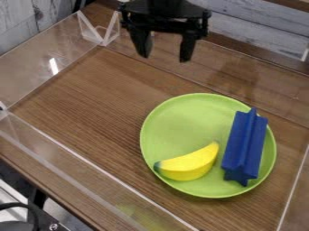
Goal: Put the blue object in the green plate
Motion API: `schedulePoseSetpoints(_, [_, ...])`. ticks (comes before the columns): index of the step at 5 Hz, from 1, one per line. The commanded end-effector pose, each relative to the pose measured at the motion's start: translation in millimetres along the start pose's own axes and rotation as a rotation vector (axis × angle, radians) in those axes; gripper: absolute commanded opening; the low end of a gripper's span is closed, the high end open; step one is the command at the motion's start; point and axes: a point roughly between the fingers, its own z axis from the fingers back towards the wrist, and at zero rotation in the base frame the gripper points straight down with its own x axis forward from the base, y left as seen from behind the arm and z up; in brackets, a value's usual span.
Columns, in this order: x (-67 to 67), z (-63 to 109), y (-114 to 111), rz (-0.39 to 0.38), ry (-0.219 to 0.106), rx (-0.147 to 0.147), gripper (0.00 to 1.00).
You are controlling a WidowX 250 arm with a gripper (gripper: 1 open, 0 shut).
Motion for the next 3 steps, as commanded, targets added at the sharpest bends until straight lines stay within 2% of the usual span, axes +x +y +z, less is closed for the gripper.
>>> schedulePoseSetpoints(1, [13.6,5.5,1,0.016,-0.052,-0.018,1.00])
schedulePoseSetpoints(3, [18.4,-7.9,0,0.062,-0.049,-0.031,1.00])
